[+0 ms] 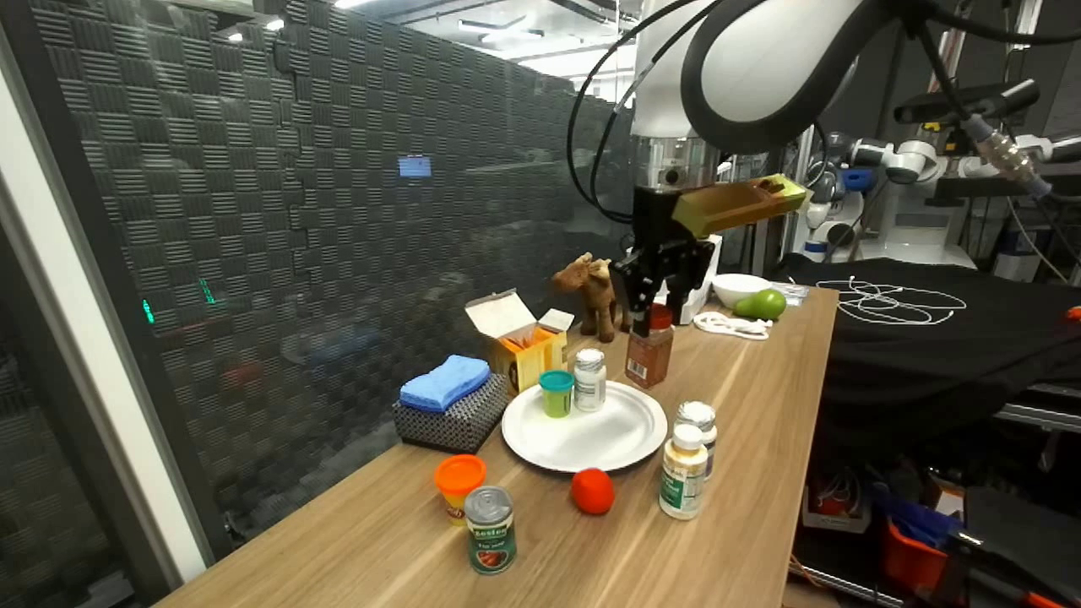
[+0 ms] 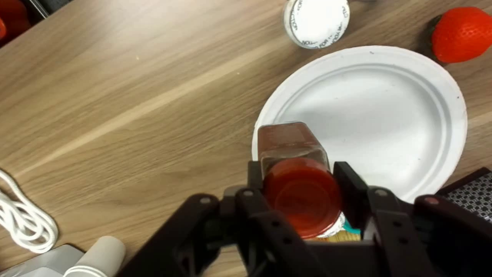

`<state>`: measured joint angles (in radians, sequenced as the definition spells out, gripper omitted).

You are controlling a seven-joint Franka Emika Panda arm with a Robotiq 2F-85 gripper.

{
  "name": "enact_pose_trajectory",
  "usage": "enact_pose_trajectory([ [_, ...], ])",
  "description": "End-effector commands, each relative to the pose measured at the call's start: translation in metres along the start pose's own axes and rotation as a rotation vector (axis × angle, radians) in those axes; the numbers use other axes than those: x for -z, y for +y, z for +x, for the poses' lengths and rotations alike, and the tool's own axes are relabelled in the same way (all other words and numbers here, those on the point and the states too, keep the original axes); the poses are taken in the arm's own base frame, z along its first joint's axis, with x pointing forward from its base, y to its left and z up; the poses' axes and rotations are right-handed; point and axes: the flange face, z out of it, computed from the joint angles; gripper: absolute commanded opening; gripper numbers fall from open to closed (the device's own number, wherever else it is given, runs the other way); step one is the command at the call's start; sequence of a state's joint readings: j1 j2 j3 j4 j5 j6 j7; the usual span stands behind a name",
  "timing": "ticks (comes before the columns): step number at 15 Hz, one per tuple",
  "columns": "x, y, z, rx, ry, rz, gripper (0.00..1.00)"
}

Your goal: Put all the bottles and the orange plushie that are around the white plate on the white plate

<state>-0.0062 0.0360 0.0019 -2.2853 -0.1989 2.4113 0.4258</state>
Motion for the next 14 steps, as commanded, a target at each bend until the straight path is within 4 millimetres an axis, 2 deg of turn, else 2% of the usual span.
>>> enact_pose_trajectory([
  [1,-0.011,-0.017,0.016,0.046,-0.054,0.037,0.24],
  [5,-0.032,-0.024,0.026,0.066,-0.103,0.074,0.24],
  [10,-0.049,-0.024,0.043,0.068,-0.116,0.081,0.24],
  [14,-0.071,-0.022,0.051,0.067,-0.150,0.050,0.24],
])
